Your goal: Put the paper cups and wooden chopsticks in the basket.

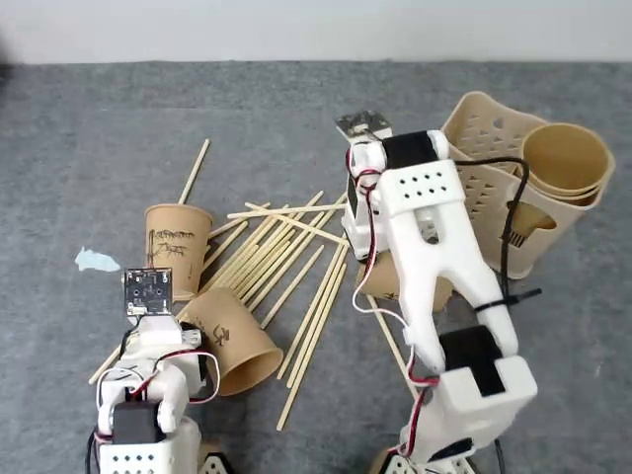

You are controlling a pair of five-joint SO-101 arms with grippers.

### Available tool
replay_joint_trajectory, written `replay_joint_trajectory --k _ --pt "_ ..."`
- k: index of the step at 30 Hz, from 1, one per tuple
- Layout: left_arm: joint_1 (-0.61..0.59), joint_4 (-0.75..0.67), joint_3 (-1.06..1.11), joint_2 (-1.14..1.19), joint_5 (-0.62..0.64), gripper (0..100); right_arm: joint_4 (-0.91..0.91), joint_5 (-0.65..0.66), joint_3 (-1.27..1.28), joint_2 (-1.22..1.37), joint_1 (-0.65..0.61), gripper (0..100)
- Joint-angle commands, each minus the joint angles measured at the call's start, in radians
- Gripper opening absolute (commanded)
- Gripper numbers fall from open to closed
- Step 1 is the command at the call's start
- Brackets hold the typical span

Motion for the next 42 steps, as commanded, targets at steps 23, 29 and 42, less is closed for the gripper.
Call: replay_joint_trajectory --k 23,29,42 --pt "0.003 0.005 -0.008 -0.011 0.005 1 0.039 0.009 -0.215 0.038 -0.018 14.0" --pt "0.003 0.005 -0.008 -0.011 0.005 1 0.041 0.135 -0.115 -0.05 -0.104 14.0" --pt "0.003 0.005 -0.008 -0.011 0.005 1 -0.102 0.16 0.459 -0.527 -0.328 13.9"
